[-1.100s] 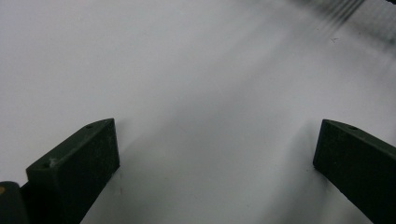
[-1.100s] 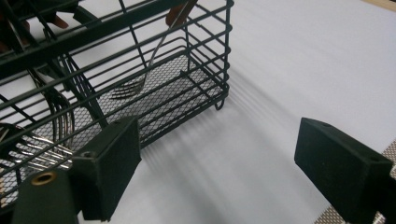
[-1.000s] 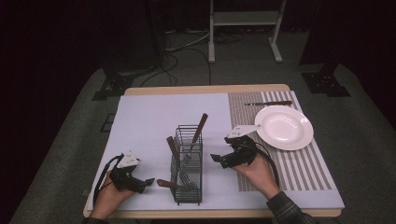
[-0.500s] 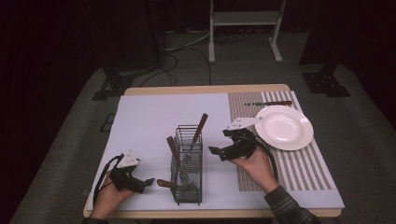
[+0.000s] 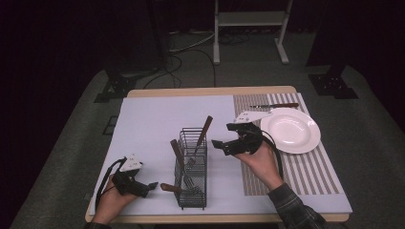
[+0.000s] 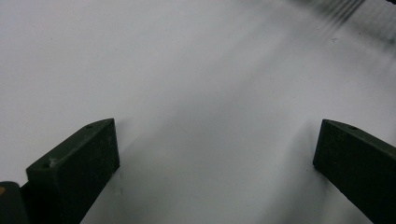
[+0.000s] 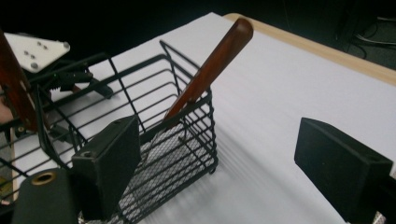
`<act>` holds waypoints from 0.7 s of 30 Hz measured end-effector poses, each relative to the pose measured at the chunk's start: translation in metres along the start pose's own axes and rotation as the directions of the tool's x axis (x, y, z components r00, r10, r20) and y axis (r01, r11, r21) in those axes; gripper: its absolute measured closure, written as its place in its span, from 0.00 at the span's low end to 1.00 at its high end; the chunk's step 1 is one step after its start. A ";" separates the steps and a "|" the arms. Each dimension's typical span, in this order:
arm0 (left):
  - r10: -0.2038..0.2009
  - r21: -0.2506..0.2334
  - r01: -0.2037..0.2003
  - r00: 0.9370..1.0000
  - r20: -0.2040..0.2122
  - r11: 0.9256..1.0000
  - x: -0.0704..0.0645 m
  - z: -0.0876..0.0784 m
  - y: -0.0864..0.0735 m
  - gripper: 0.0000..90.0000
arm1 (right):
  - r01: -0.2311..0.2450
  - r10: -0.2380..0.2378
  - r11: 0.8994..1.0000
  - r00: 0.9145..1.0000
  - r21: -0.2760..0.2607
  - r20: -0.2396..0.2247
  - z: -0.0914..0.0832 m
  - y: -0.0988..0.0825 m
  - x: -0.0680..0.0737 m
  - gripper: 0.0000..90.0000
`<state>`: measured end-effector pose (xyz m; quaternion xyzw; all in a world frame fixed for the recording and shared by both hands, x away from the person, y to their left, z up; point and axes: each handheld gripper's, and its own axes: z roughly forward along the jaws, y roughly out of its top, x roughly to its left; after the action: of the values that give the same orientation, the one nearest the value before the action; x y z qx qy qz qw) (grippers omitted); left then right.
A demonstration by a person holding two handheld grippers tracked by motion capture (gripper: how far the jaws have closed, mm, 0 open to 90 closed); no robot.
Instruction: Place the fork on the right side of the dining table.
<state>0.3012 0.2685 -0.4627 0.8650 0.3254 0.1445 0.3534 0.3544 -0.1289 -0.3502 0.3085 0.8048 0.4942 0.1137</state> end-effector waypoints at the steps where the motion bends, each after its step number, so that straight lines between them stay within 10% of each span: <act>1: -0.001 -0.001 0.001 1.000 0.000 1.000 0.000 0.000 0.000 0.00 | -0.002 0.002 1.000 1.000 -0.002 0.000 0.000 0.001 0.000 0.15; 21: 0.000 -0.003 0.000 1.000 -0.002 1.000 0.000 0.000 0.000 0.00 | -0.044 0.043 0.998 0.999 -0.055 -0.027 0.022 0.022 -0.010 0.18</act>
<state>0.3012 0.2684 -0.4629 0.8643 0.3256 0.1458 0.3545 0.3815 -0.1126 -0.3434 0.3165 0.7853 0.5225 0.1010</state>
